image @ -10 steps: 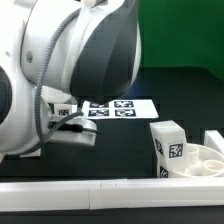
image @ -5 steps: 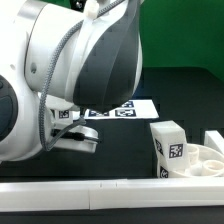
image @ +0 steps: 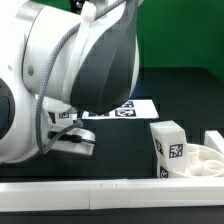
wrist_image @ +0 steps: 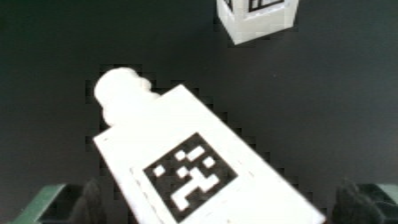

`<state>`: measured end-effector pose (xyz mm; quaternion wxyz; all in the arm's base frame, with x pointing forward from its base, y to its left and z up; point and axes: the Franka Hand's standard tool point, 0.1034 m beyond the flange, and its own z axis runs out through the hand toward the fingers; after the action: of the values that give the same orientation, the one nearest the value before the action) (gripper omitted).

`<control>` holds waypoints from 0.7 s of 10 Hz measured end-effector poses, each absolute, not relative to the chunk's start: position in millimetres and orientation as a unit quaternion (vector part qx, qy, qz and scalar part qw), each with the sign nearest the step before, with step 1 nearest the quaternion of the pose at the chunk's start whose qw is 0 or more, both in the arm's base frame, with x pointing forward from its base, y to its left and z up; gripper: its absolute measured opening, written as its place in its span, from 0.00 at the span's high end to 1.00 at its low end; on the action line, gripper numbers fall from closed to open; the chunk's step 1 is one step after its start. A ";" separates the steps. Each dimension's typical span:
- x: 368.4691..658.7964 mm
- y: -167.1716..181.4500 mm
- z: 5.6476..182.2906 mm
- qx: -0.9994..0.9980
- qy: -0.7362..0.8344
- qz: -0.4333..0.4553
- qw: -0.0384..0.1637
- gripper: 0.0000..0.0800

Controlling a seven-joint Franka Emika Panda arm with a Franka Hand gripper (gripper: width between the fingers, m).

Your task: Assemble stool

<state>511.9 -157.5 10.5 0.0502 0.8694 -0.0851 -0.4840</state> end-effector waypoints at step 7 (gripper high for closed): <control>510.3 -158.5 9.6 0.869 -0.087 -0.485 0.050 0.58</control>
Offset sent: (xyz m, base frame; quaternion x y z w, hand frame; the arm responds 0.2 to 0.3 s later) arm 0.0000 0.0000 0.0000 0.0000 0.0000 0.0000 1.0000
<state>510.3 -158.5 9.6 0.0501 0.8686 -0.0866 -0.4853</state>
